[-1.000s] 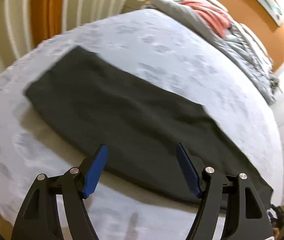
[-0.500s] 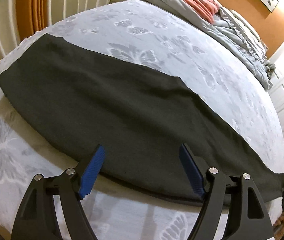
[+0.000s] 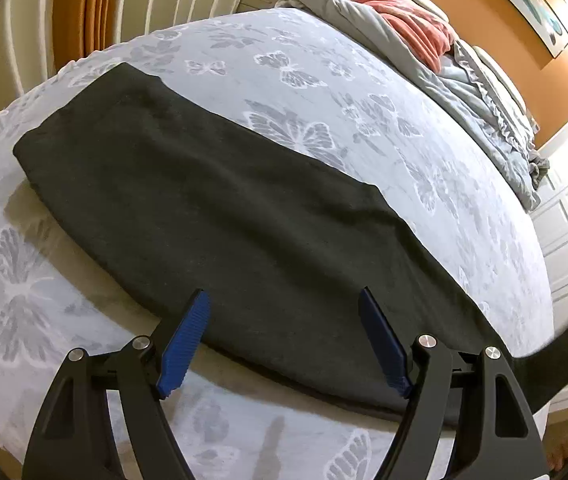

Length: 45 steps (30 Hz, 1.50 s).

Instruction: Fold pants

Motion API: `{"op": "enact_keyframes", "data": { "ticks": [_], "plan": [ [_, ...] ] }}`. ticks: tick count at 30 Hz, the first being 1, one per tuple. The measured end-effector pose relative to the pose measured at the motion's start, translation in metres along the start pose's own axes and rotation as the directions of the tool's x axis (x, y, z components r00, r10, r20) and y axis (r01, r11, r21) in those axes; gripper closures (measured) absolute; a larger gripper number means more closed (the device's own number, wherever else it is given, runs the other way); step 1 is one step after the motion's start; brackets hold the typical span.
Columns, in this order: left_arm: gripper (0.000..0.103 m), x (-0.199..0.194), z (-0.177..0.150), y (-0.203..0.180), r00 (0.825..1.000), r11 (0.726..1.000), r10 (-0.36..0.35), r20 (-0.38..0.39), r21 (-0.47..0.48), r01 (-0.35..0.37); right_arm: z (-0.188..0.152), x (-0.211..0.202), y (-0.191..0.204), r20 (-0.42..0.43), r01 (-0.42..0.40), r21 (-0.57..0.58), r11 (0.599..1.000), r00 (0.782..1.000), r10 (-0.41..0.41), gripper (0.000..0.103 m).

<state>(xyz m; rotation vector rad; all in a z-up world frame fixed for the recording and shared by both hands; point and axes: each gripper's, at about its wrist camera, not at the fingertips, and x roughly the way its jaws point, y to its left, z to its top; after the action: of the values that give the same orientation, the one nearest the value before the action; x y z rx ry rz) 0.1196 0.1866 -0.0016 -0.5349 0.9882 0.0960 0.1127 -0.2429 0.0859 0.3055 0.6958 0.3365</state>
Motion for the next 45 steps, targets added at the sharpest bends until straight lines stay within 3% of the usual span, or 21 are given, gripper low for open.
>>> {"op": "enact_keyframes", "data": {
  "ticks": [1, 2, 3, 7, 9, 11, 13, 15, 19, 22, 24, 26, 28, 33, 36, 38, 40, 42, 43, 44, 45],
  "plan": [
    [0.03, -0.001, 0.0, 0.003, 1.0, 1.0, -0.003, -0.001, 0.002, 0.003, -0.007, 0.022, 0.03, -0.056, -0.046, -0.052, 0.998, 0.998, 0.043, 0.064],
    [0.029, -0.001, 0.0, 0.005, 1.0, 1.0, -0.003, -0.004, 0.008, 0.003, -0.016, 0.046, 0.065, -0.117, -0.061, -0.126, 0.99, 0.992, 0.046, 0.05],
    [0.029, -0.002, 0.001, 0.008, 1.0, 1.0, -0.004, -0.009, 0.022, 0.004, -0.022, 0.056, 0.091, -0.116, -0.05, -0.198, 0.979, 0.993, 0.028, 0.044],
    [0.03, -0.015, 0.003, 0.03, 1.0, 0.998, 0.004, -0.001, 0.06, -0.004, -0.013, 0.044, 0.116, -0.025, -0.031, -0.306, 0.952, 0.999, 0.025, 0.038],
    [0.029, -0.023, 0.006, 0.046, 1.0, 0.997, 0.013, 0.021, 0.069, -0.015, -0.007, 0.035, 0.094, 0.005, 0.004, -0.26, 0.966, 1.0, -0.002, 0.024],
    [0.029, -0.029, 0.009, 0.062, 0.999, 0.998, 0.026, 0.034, 0.063, -0.028, -0.002, 0.033, 0.056, -0.004, 0.12, -0.193, 0.974, 0.992, -0.123, 0.02],
    [0.03, -0.036, 0.012, 0.082, 0.999, 0.999, 0.03, 0.041, 0.039, -0.032, 0.005, 0.037, 0.023, -0.061, 0.234, -0.134, 0.963, 0.968, -0.244, 0.02],
    [0.03, -0.042, 0.012, 0.098, 0.998, 0.999, 0.035, 0.045, 0.015, -0.036, 0.001, 0.042, -0.029, -0.163, 0.357, -0.025, 0.934, 0.92, -0.356, 0.02],
    [0.029, -0.051, 0.011, 0.113, 0.999, 1.0, 0.02, 0.044, -0.018, -0.019, -0.029, 0.055, -0.107, -0.376, 0.383, 0.189, 0.904, 0.879, -0.294, 0.02],
    [0.03, -0.053, 0.011, 0.106, 0.999, 0.999, -0.017, 0.042, -0.027, 0.019, -0.055, 0.069, -0.118, -0.455, 0.319, 0.228, 0.92, 0.87, -0.189, 0.02],
    [0.03, -0.05, 0.011, 0.093, 0.999, 0.999, -0.036, 0.035, -0.013, 0.037, -0.063, 0.076, -0.106, -0.457, 0.292, 0.177, 0.94, 0.87, -0.184, 0.019],
    [0.029, -0.047, 0.008, 0.079, 0.999, 0.999, -0.046, 0.03, 0.009, 0.046, -0.067, 0.083, -0.091, -0.436, 0.288, 0.087, 0.954, 0.871, -0.224, 0.036],
    [0.029, -0.041, 0.003, 0.063, 0.998, 0.997, -0.055, 0.018, 0.049, 0.054, -0.065, 0.083, -0.08, -0.419, 0.269, 0.074, 0.96, 0.882, -0.214, 0.091],
    [0.029, -0.028, -0.006, 0.037, 0.998, 0.994, -0.065, -0.013, 0.085, 0.066, -0.037, 0.037, -0.073, -0.286, 0.221, 0.076, 0.972, 0.939, -0.191, 0.091],
    [0.029, -0.026, -0.004, 0.032, 0.997, 0.994, -0.072, -0.02, 0.087, 0.073, -0.033, 0.009, -0.09, -0.238, 0.256, 0.089, 0.963, 0.944, -0.229, 0.091],
    [0.029, -0.027, -0.003, 0.033, 0.998, 0.994, -0.067, -0.01, 0.085, 0.067, -0.03, -0.005, -0.109, -0.225, 0.339, 0.092, 0.936, 0.923, -0.313, 0.091],
    [0.026, -0.027, 0.001, 0.04, 0.999, 0.997, -0.052, -0.003, 0.058, 0.052, -0.033, -0.006, -0.131, -0.279, 0.415, 0.064, 0.907, 0.88, -0.383, 0.087],
    [0.023, -0.027, 0.005, 0.052, 0.999, 0.999, -0.04, -0.001, 0.004, 0.04, -0.041, -0.006, -0.155, -0.329, 0.59, 0.028, 0.807, 0.768, -0.55, 0.081],
    [0.023, -0.027, 0.007, 0.056, 0.999, 0.999, -0.034, -0.002, -0.022, 0.034, -0.04, -0.007, -0.155, -0.324, 0.645, 0.015, 0.764, 0.726, -0.606, 0.081],
    [0.023, -0.027, 0.011, 0.065, 1.0, 0.997, -0.029, 0.0, -0.067, 0.029, -0.034, -0.015, -0.147, -0.275, 0.648, 0.019, 0.762, 0.736, -0.619, 0.081],
    [0.023, -0.026, 0.013, 0.07, 1.0, 0.995, -0.03, 0.004, -0.1, 0.03, -0.028, -0.025, -0.133, -0.219, 0.611, 0.039, 0.791, 0.777, -0.589, 0.08]
  ]
}}
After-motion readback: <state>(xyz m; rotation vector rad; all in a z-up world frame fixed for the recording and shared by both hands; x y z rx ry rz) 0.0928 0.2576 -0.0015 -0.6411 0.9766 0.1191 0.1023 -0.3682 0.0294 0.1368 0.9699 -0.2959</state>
